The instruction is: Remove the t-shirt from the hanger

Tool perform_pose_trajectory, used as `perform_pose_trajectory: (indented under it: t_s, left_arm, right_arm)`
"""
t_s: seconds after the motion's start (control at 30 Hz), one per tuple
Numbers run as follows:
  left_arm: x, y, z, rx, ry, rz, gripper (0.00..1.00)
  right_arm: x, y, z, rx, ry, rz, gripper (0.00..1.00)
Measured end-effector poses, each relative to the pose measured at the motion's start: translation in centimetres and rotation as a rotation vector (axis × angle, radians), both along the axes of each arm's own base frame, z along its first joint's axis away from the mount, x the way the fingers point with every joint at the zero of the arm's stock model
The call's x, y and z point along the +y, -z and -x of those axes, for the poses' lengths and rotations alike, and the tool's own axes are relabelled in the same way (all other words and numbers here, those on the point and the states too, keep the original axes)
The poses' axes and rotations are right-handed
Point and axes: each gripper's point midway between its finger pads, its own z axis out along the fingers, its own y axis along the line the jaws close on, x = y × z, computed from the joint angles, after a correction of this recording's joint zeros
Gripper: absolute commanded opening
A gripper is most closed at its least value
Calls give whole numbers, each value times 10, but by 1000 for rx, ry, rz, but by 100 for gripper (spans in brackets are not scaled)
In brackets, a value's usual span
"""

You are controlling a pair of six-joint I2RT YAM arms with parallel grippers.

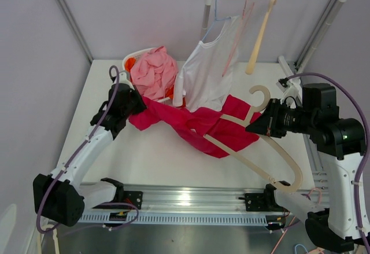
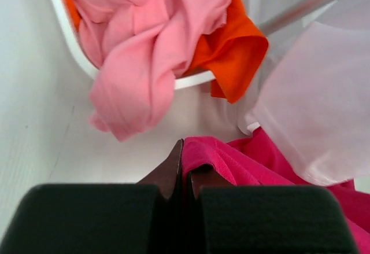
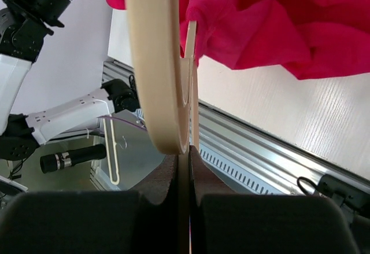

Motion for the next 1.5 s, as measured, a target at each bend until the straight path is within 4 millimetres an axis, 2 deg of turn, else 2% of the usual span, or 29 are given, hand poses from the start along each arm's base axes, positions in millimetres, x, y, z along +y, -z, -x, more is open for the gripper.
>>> perform_pose_trajectory:
  t_s: [0.27, 0.37, 0.43, 0.5, 0.57, 0.6, 0.67, 0.7, 0.73, 0.83, 0.93, 1.0, 1.13, 1.27, 1.33, 1.5]
  left_arm:
    - [43, 8, -14, 29, -107, 18, 1]
    - [71, 12, -19, 47, -179, 59, 0]
    - [80, 13, -23, 40, -198, 97, 1]
    - [70, 13, -21, 39, -156, 124, 1]
    - [42, 7, -15, 33, -75, 119, 1]
    - [19, -1, -7, 29, -5, 107, 0]
    - [-26, -28, 11, -7, 147, 102, 0]
    - [-37, -39, 16, -21, 186, 106, 0]
    - [-57, -65, 28, -62, 272, 139, 1]
    - [-72, -124, 46, -178, 386, 213, 1]
    - [-81, -163, 56, -240, 460, 249, 0]
    - [-87, -183, 56, -264, 495, 263, 1]
    - [-102, -227, 49, -293, 572, 289, 1]
    - [-126, -308, 50, -395, 739, 330, 1]
    - [-128, -337, 62, -463, 799, 329, 1]
    - [-105, -362, 111, -555, 820, 263, 1]
  right_arm:
    - [-5, -2, 3, -28, 24, 13, 0]
    - [-3, -20, 4, -65, 12, -6, 0]
    - [-4, -32, -2, -121, 25, -2, 0]
    - [-9, -28, -5, -138, 55, 17, 0]
    - [-17, -13, -11, -129, 106, 53, 0]
    - [-22, -4, -13, -122, 140, 79, 0]
    - [-37, 18, -26, -101, 232, 149, 0]
    - [-39, 22, -30, -94, 247, 161, 0]
    - [-43, 33, -38, -79, 275, 190, 0]
    - [-54, 66, -59, -18, 338, 273, 0]
    - [-69, 93, -82, 3, 421, 358, 0]
    - [-81, 98, -92, -16, 484, 404, 0]
    - [-104, 77, -118, -127, 622, 422, 0]
    - [-129, 39, -149, -215, 754, 416, 0]
    - [-138, 20, -168, -271, 803, 406, 0]
    - [-147, 1, -200, -368, 842, 398, 0]
